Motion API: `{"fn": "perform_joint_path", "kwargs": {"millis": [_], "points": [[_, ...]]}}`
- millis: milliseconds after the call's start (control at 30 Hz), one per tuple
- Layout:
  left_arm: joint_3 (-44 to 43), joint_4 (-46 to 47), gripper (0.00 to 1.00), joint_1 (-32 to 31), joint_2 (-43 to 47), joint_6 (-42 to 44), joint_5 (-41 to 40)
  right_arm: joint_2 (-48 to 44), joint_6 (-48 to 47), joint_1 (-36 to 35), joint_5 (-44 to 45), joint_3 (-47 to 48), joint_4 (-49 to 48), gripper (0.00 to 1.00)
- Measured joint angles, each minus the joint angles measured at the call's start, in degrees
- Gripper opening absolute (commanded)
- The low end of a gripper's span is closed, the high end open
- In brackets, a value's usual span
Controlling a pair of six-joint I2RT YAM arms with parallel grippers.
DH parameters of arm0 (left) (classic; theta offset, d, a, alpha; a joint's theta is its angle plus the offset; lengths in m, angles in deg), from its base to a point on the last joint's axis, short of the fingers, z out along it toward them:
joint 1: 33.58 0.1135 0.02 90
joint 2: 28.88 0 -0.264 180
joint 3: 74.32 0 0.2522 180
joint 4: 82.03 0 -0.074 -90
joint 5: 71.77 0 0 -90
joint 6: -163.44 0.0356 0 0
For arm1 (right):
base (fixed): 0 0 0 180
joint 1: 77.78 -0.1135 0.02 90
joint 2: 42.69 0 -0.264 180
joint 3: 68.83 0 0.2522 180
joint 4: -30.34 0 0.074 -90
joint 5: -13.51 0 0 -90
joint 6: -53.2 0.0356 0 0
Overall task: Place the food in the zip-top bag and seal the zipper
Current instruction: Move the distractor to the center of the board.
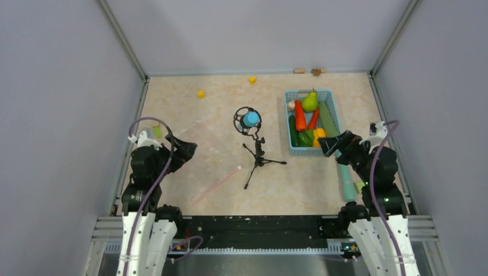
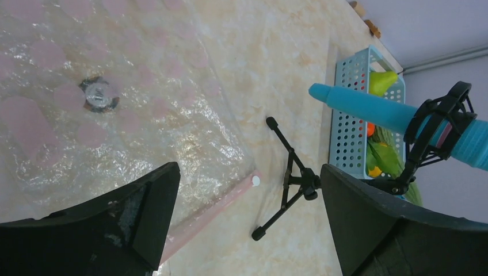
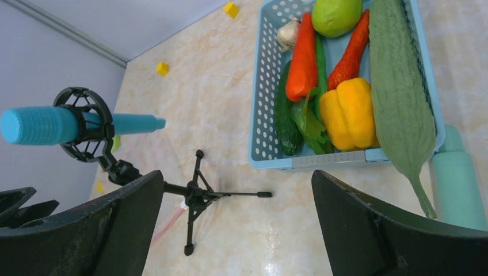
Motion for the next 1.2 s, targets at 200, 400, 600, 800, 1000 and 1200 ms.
{"fn": "perform_joint_path", "kwargs": {"millis": [200,400,600,800,1000,1200], "points": [[3.19,-0.74,0.97,0.0,-0.15,-0.42,3.74,-2.23,-1.57,0.0,-9.97,-3.93,-5.01,0.99],[7.91,-0.68,0.97,0.0,-1.88,-0.37,8.41,4.85,-0.33,-5.62,-25.07,-7.91,-13.81,0.99],[12.17,0.35,0.97,0.0,-4.24,-0.52,10.99,16.13,-8.11,-38.51,-4.79,-7.23,-18.49,0.89],[12.92,1.31,0.97,0.0,-5.73,-0.22,11.82,34.16,-16.46,-51.76,19.37,-6.34,-30.56,0.7],[13.9,1.84,0.97,0.0,-6.58,0.48,12.33,46.58,-19.04,-53.0,28.87,-7.19,-45.81,0.6],[14.71,2.97,0.97,0.0,-6.84,0.98,12.85,55.1,-19.93,-53.29,33.53,-7.93,-56.54,0.48]]}}
